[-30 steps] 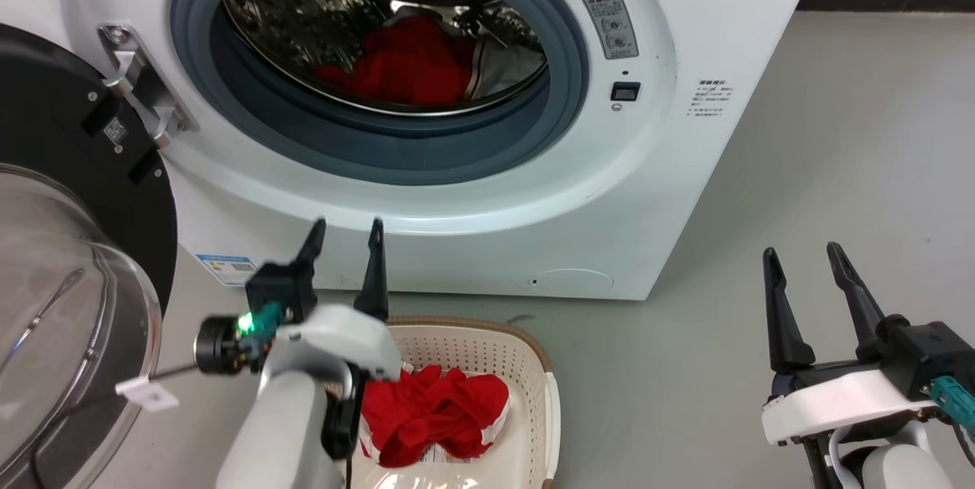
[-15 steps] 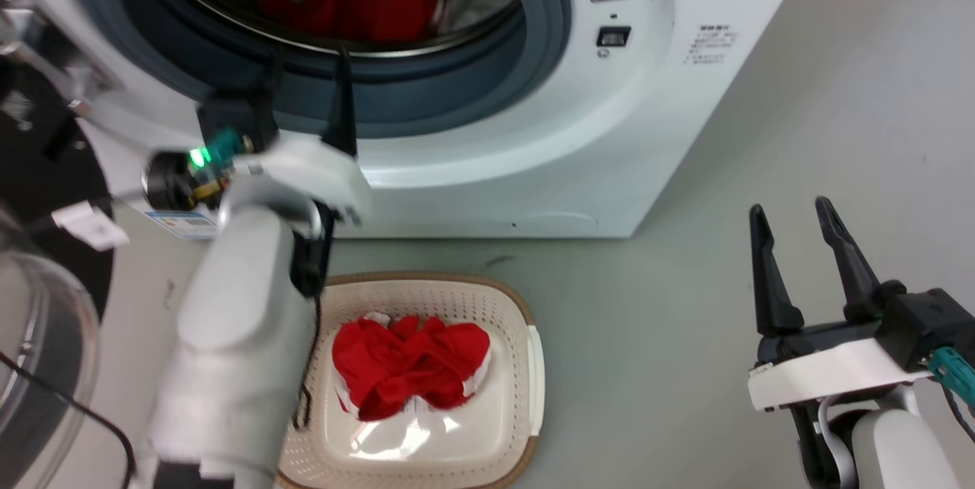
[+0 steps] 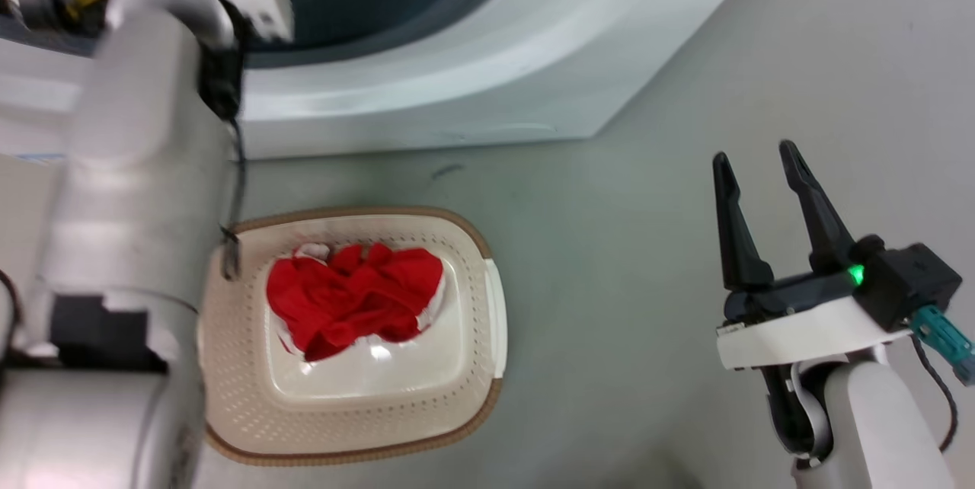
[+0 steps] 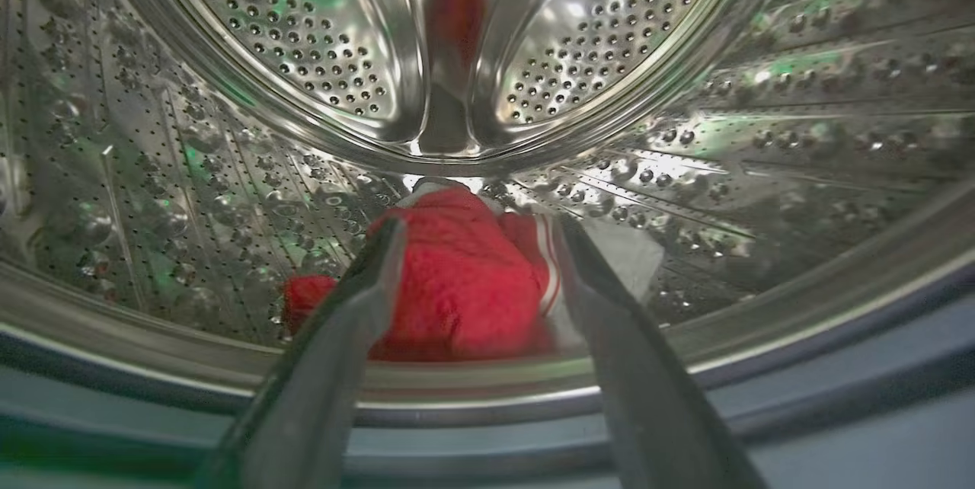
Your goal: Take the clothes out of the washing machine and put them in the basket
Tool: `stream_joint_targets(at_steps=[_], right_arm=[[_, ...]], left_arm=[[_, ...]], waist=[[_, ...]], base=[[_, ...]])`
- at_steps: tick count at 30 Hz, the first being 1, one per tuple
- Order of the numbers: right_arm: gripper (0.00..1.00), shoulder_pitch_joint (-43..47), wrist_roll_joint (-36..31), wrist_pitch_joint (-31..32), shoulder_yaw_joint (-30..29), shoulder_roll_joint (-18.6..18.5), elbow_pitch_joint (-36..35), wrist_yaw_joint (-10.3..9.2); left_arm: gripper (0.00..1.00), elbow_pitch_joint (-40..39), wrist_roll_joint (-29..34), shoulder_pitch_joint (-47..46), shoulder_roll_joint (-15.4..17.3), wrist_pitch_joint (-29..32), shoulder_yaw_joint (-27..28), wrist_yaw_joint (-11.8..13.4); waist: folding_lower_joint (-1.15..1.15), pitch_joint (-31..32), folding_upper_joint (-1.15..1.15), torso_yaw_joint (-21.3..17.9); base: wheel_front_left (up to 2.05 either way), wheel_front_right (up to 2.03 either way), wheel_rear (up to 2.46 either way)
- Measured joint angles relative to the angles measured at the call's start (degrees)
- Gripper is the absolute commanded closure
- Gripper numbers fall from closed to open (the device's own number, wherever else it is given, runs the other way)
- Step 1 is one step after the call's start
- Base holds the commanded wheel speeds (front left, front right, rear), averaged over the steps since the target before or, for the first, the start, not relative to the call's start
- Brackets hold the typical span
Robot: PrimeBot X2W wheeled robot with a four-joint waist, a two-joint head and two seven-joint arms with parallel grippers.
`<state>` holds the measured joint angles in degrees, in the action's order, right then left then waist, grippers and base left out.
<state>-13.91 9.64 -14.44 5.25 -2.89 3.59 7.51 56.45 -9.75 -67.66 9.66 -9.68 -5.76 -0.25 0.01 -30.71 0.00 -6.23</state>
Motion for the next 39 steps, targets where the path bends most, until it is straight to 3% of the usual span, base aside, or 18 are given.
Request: stream_joint_targets(at_steps=[14,22,33,39], right_arm=[[0.00,-3.44,4.54,-0.51,5.05,-0.02,0.96,0.00],[0.00,-2.42,5.50,-0.58,7.93,-0.01,-0.62,0.00],[0.00,-1.09,8.84,-0.58,12.70,-0.02,-1.93,0.00],[0.00,-0.80,10.03,-0.58,14.03,-0.02,-2.50,0.00]], left_arm=[[0.00,9.51,2.56,-17.67,6.43,10.10,-2.76,0.83],[0.00,11.98,4.28,-23.66,9.79,15.83,-4.91,1.32],[0.00,13.77,5.42,-29.70,16.17,25.74,-6.57,-0.33],[0.00,14.08,5.34,-30.98,18.09,30.71,-7.06,-0.73]], waist=[[0.00,-10.17,0.00,-7.33],[0.00,-13.61,0.00,-9.94],[0.00,-17.38,0.00,-15.19],[0.00,-19.16,0.00,-17.31]], base=[[0.00,0.00,0.00],[0.00,0.00,0.00],[0.00,0.00,0.00],[0.00,0.00,0.00]])
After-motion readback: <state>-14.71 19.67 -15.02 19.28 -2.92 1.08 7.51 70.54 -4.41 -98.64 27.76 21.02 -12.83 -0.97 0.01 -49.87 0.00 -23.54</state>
